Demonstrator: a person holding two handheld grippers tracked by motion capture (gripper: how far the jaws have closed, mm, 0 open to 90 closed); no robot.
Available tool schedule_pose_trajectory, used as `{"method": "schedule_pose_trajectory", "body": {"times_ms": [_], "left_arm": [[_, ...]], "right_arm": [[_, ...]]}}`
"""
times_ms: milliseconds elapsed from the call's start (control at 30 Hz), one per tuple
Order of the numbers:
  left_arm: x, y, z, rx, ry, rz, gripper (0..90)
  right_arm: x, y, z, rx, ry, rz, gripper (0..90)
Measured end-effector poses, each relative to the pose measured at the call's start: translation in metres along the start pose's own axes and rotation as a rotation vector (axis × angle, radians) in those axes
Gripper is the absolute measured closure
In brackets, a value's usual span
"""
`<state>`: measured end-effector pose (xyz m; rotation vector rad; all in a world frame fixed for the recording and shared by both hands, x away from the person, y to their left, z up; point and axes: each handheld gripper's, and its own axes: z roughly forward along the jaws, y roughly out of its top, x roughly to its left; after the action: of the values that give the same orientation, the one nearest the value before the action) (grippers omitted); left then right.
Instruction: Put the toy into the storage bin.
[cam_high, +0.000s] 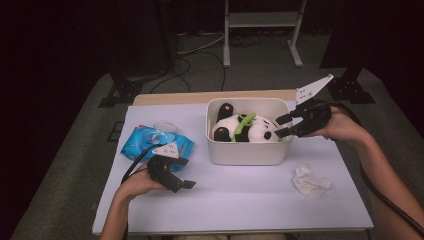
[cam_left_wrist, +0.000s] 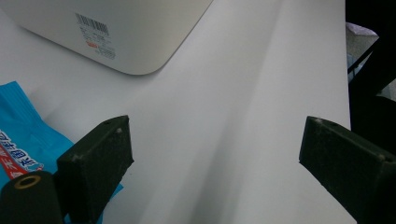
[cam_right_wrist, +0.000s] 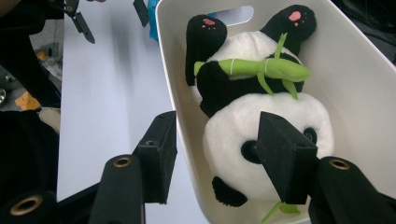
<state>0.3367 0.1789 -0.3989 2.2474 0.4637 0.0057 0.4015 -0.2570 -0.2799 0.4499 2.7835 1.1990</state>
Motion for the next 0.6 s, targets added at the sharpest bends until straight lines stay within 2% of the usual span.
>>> {"method": "schedule_pose_trajectory", "body": {"times_ms": [400, 600], "left_arm": [[-0.003, 0.002, 0.002, 0.006, -0.005, 0.009, 8.9], [-0.005, 0.003, 0.002, 0.000, -0.002, 0.011, 8.9]], "right_arm": [[0.012, -0.020, -0.016, -0.016, -0.030, 0.030, 46.6], [0.016, -0.032, -0.019, -0.024, -0.032, 0.051, 46.6]]}}
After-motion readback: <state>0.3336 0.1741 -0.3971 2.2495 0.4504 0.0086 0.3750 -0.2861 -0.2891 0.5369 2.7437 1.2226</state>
